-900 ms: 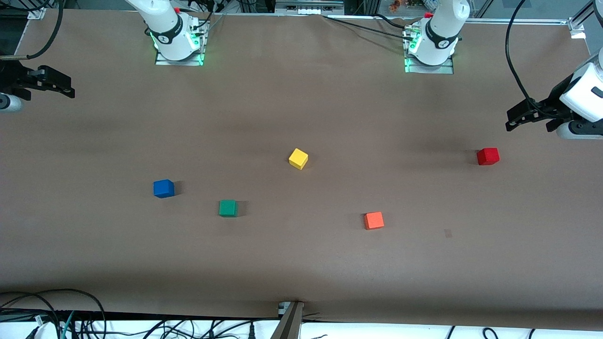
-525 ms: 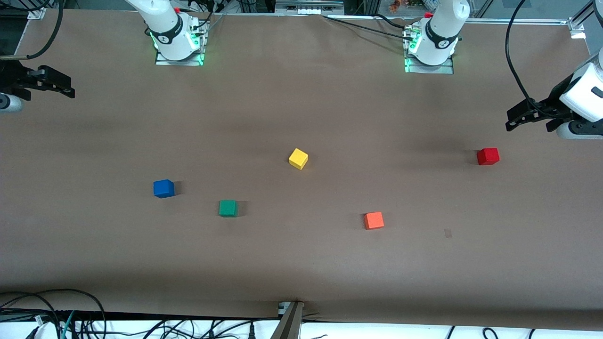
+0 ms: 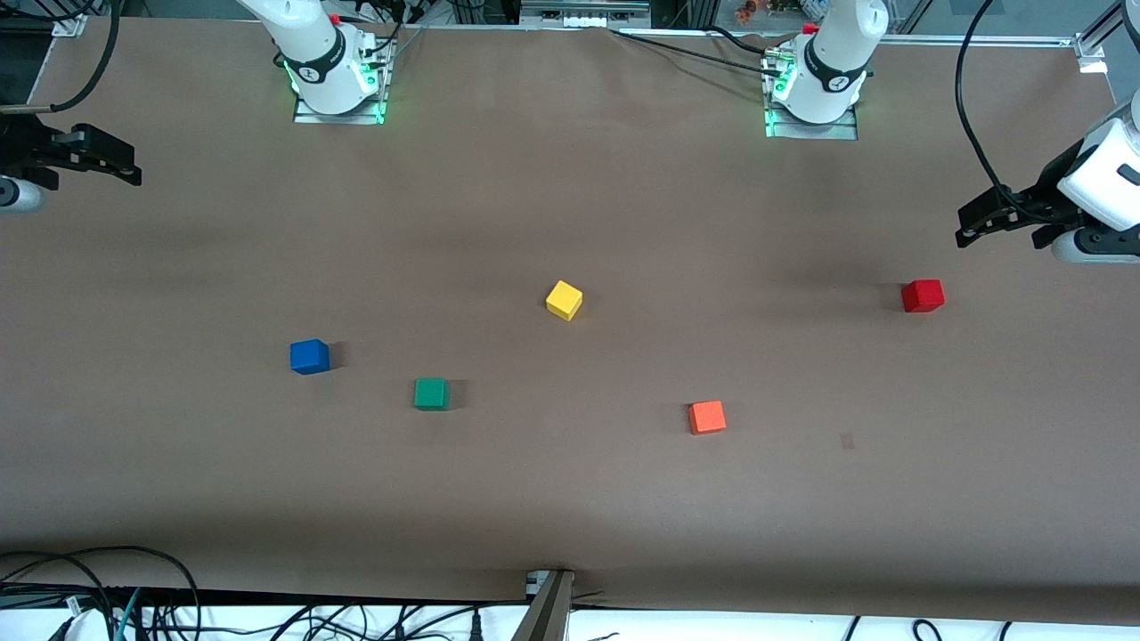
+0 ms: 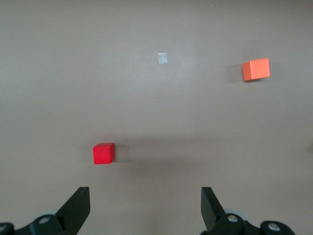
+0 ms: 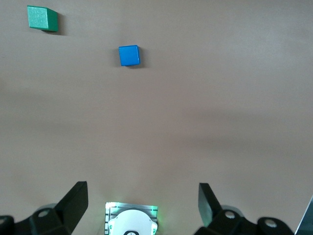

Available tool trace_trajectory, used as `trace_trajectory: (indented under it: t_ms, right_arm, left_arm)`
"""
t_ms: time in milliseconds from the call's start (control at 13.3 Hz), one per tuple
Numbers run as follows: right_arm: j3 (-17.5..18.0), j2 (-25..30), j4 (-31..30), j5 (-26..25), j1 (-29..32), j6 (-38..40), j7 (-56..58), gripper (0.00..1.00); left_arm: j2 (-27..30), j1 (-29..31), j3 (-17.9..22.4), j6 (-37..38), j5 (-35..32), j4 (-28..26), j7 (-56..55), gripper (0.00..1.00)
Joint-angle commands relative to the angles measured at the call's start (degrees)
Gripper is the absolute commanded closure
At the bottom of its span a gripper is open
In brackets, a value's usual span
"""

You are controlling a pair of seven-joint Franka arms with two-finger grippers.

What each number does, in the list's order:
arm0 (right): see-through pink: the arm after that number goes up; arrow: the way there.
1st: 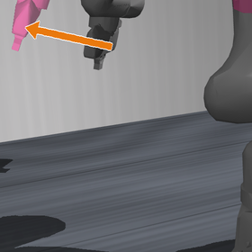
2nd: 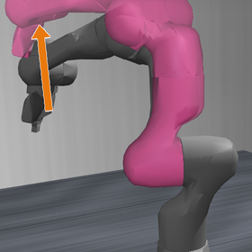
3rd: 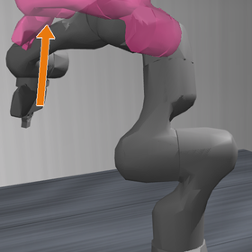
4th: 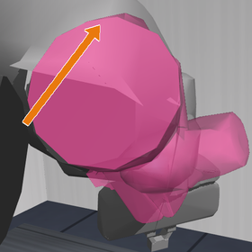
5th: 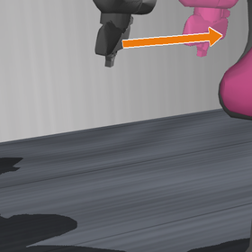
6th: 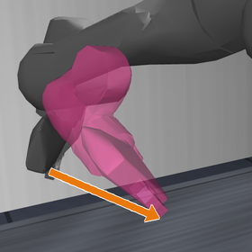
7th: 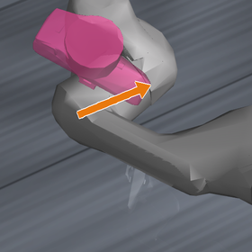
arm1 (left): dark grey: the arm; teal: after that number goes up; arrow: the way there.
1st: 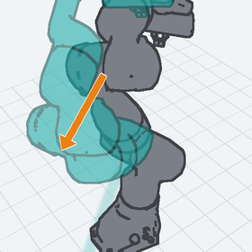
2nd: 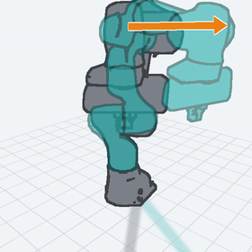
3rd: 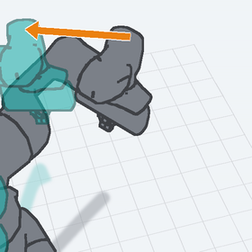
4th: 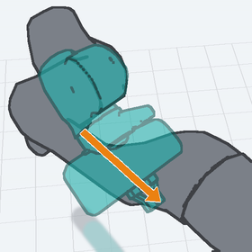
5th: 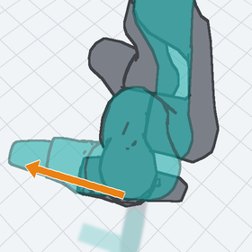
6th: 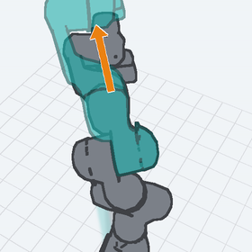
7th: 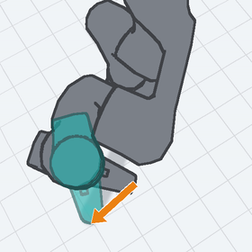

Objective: Pass red block to right arm, stack on blue

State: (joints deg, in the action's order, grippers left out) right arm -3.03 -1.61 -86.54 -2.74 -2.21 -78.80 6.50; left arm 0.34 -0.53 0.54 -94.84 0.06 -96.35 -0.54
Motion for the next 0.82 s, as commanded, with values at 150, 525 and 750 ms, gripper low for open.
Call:
trace_trajectory:
  t_ms: [150,525,750]
  right_arm:
    - [0.04,-0.68,1.29,0.98,0.45,0.14,0.36,0.00]
    - [0.04,-0.68,1.29,0.98,0.45,0.23,0.27,0.00]
    - [0.04,-0.68,1.29,0.98,0.54,0.14,0.27,0.00]
  left_arm:
    - [-1.48,-0.17,-0.37,4.39,-0.41,1.34,-0.25,0.00]
    - [-4.63,1.85,-0.10,6.95,-0.93,-0.06,0.71,0.00]
    - [-7.88,2.46,-0.01,5.63,-1.20,-1.30,0.80,0.00]
